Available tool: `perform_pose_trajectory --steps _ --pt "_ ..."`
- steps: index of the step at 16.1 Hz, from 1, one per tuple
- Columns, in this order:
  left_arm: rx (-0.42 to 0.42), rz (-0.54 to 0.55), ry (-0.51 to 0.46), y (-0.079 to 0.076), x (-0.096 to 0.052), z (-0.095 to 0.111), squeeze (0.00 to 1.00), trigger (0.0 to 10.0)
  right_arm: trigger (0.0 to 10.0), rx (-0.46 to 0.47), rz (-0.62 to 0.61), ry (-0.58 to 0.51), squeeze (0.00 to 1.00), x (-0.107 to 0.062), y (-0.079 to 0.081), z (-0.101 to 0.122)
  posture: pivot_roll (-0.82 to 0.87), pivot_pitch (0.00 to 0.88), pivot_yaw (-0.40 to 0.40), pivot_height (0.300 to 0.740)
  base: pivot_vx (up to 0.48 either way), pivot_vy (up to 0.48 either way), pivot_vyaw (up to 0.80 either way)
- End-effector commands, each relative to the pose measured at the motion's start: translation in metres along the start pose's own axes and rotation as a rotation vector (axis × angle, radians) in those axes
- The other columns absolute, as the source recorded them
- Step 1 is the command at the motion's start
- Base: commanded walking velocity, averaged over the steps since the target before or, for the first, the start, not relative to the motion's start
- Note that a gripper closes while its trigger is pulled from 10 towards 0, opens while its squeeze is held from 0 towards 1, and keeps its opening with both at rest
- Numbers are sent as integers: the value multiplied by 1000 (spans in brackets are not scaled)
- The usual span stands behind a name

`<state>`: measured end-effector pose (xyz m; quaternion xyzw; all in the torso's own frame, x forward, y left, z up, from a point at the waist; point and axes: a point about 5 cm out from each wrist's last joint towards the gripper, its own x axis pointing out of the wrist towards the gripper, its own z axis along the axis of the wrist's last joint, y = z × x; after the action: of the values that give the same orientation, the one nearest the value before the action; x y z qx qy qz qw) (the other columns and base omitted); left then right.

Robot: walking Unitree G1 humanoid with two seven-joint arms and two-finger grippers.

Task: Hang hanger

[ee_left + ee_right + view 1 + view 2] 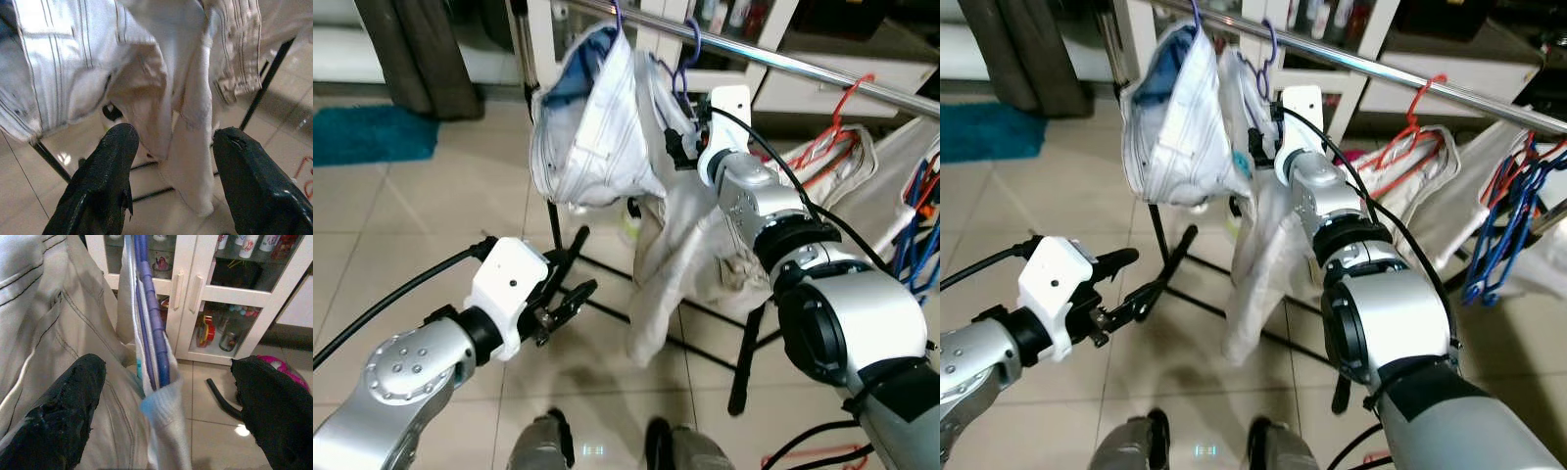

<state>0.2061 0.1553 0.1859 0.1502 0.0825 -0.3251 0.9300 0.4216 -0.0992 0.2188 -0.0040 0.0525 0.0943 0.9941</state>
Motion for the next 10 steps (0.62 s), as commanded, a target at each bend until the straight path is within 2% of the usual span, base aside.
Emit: perform_pose_trajectory --steps 1,4,6,8,10 --pt "-1 -21 -3 -4 -3 3 0 10000 10000 13 0 -32 0 1 -1 10 196 273 -89 740 0 0 0" --pt "-33 7 -21 -8 1 3 0 10000 10000 27 29 -77 0 0 -5 17 182 250 -99 740 0 0 0" --pt "-104 136 -17 -3 11 -7 0 10000 10000 60 73 -154 0 -4 -15 22 145 213 -99 740 0 0 0" --pt "-89 182 -17 0 20 -9 0 10000 10000 84 98 -237 0 -14 -30 16 116 174 -70 740 0 0 0" --pt "-93 203 -22 3 24 -9 0 10000 10000 96 114 -276 0 -24 -36 13 107 165 -59 740 0 0 0"
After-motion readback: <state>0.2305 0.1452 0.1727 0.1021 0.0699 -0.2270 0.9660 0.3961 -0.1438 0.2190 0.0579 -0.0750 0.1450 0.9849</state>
